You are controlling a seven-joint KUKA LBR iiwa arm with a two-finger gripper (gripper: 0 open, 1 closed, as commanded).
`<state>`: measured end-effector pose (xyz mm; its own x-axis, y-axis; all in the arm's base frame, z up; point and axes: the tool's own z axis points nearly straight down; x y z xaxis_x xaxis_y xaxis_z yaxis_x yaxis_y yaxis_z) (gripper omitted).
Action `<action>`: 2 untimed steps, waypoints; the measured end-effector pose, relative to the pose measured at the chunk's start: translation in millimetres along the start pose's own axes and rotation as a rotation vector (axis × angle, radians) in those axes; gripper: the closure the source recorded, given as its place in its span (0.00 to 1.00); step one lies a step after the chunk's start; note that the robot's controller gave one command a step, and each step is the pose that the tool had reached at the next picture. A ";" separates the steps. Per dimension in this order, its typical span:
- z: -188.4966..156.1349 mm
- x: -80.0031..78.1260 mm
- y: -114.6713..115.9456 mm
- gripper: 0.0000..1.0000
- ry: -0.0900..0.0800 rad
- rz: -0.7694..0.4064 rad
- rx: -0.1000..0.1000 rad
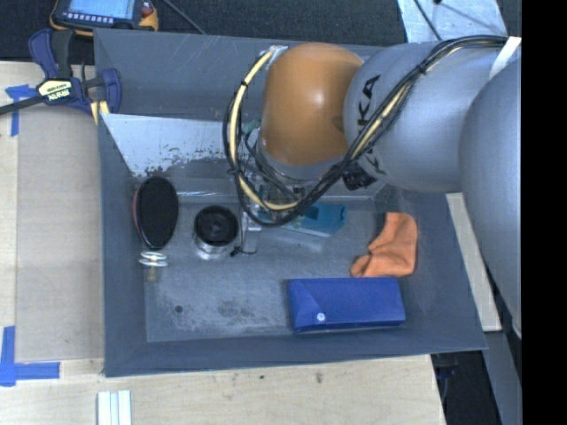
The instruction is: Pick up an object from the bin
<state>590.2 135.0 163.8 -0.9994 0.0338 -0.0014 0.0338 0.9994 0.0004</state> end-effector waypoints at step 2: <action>67.0 8.0 13.1 0.00 -0.004 -0.070 0.000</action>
Offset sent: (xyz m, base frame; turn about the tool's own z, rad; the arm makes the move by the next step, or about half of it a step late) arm -0.0158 0.0186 -0.0755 -0.0788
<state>582.7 148.4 96.7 -0.9993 -0.0359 -0.0050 -0.0360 0.9994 0.0006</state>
